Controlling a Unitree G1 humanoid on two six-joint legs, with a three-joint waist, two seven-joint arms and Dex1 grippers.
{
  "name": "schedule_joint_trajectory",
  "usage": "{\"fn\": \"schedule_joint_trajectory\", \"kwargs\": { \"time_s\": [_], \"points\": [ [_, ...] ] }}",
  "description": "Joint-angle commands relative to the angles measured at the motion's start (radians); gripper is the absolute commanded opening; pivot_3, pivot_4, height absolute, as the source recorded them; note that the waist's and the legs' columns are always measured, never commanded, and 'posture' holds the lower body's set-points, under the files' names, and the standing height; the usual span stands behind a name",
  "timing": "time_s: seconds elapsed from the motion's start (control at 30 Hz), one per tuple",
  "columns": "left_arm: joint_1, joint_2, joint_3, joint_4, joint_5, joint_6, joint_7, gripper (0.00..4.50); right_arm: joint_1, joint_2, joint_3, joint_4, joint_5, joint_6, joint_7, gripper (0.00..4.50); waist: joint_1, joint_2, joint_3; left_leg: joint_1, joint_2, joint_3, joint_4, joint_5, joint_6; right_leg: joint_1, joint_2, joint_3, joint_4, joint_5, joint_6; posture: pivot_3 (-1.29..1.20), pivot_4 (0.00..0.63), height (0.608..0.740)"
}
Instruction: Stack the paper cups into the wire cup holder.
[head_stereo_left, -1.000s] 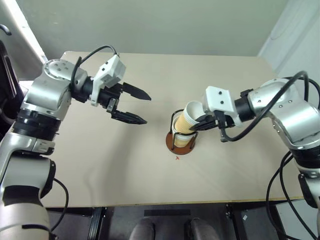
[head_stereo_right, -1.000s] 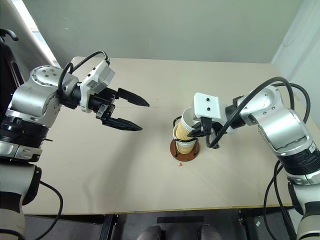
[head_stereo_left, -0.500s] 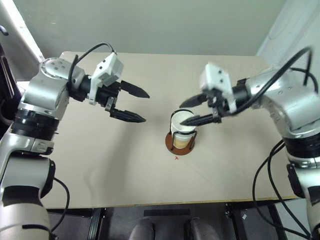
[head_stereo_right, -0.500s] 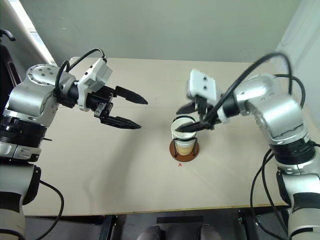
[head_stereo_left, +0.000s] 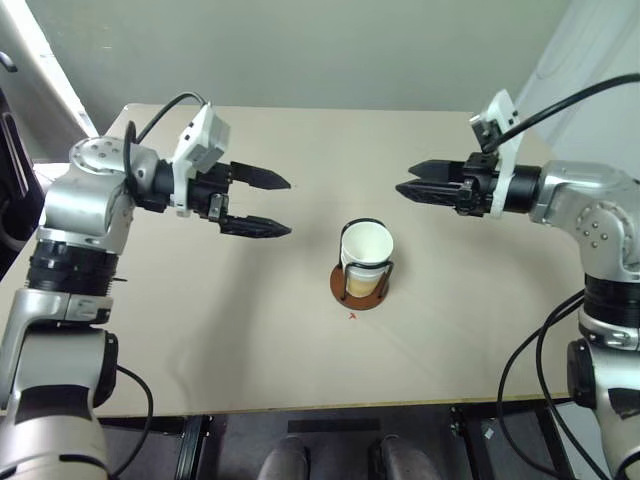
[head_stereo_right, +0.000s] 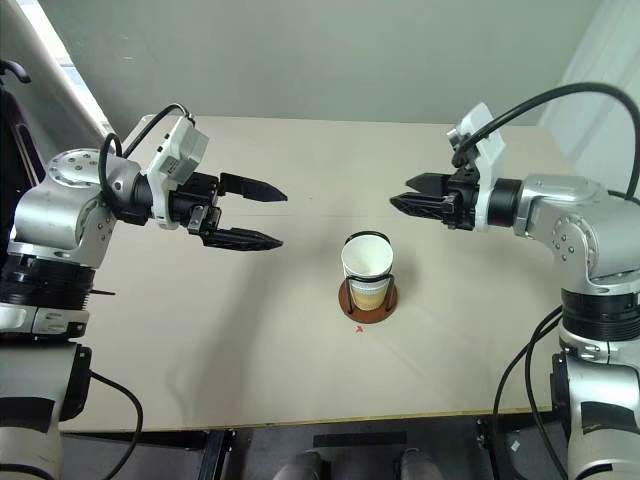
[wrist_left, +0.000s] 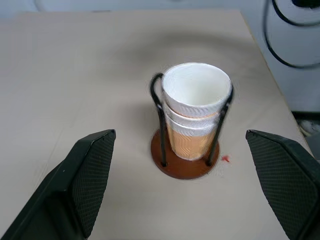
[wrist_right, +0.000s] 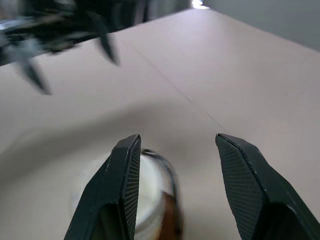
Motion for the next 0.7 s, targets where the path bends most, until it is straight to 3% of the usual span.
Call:
{"fn": "schedule_joint_trajectory", "kwargs": {
  "time_s": [0.03,0.2,0.5,0.7],
  "points": [
    [0.044,-0.015,0.094,-0.068,-0.028,0.046,0.091,4.5,0.052,0.027,-0.048,0.027,-0.046,-0.08,-0.108,2.32,-0.001,0.0,0.0,0.0,0.0,0.0,0.0,0.0,0.0,0.0,0.0,0.0,0.0,0.0,0.0,0.0,0.15,0.74],
    [0.151,-0.061,0.189,-0.146,-0.064,0.107,0.226,4.5,0.119,0.129,-0.065,0.046,-0.105,-0.186,-0.278,2.32,-0.002,0.001,0.0,0.002,0.0,0.002,0.0,0.0,0.0,-0.001,0.0,-0.001,0.001,0.0,0.0,0.0,0.15,0.74],
    [0.236,-0.119,0.276,-0.209,-0.051,0.127,0.444,4.5,0.166,0.176,-0.086,0.064,-0.145,-0.243,-0.407,2.32,-0.001,0.001,-0.001,0.003,0.0,0.002,0.0,0.001,-0.001,0.001,0.0,-0.002,0.001,0.0,0.001,0.0,0.15,0.74],
    [0.226,-0.168,0.349,-0.195,-0.067,0.12,0.588,4.5,0.147,0.2,-0.14,0.076,-0.102,-0.182,-0.451,2.32,0.0,0.0,-0.001,0.003,0.0,0.002,0.0,0.001,-0.001,0.001,0.001,-0.002,0.001,0.0,0.0,0.0,0.15,0.74]
  ]
}}
